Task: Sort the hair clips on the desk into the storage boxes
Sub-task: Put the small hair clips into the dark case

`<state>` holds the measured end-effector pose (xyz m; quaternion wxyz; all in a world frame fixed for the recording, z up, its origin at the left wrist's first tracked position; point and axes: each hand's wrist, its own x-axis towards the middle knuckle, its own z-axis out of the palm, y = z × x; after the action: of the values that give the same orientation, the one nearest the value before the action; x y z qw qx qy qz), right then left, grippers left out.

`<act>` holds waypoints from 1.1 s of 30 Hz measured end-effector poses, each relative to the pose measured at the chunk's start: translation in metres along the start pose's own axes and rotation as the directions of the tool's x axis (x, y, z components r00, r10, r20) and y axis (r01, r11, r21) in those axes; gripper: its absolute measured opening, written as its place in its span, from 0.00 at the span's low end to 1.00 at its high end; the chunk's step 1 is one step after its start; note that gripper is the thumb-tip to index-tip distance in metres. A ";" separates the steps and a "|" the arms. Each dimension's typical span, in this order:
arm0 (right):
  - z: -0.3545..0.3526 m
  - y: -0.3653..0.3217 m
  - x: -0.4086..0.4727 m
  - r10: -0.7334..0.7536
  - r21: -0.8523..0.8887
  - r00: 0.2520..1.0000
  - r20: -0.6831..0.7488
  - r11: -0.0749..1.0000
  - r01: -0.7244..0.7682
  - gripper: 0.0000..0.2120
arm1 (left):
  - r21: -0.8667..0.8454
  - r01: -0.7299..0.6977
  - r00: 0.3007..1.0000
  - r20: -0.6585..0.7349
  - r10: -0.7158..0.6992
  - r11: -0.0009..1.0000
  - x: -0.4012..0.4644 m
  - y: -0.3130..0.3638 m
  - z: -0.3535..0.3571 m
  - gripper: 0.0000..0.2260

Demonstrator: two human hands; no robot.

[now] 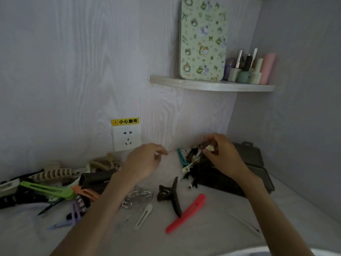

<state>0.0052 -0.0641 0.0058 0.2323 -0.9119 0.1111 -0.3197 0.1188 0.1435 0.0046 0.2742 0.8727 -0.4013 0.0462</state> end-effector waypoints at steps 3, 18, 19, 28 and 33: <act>-0.018 0.017 -0.009 0.021 -0.067 0.993 0.115 0.998 -0.013 0.12 | -0.115 -0.051 0.985 0.156 0.069 0.992 0.013 0.045 0.028 0.15; -0.071 0.056 -0.052 0.446 -0.354 0.895 0.005 0.838 -0.415 0.19 | -0.254 0.075 0.974 0.227 -0.016 0.964 0.029 0.090 0.064 0.12; -0.070 0.051 -0.049 0.415 -0.351 0.910 0.010 0.854 -0.385 0.18 | -0.325 0.088 0.960 0.278 0.006 0.942 0.029 0.090 0.061 0.13; -0.027 0.021 0.015 0.075 -0.225 0.956 0.283 0.974 -0.009 0.13 | -0.227 0.101 0.977 0.205 -0.053 0.969 0.068 0.035 0.047 0.15; 0.027 0.031 0.067 0.164 -0.353 0.867 0.470 0.935 0.015 0.18 | -0.232 0.003 0.923 0.375 0.086 0.973 0.095 0.019 0.067 0.21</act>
<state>0.0727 -0.1046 0.0077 0.1017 -0.9842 0.1383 -0.0429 0.1600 0.0353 -0.0151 0.2878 0.8189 -0.4682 -0.1655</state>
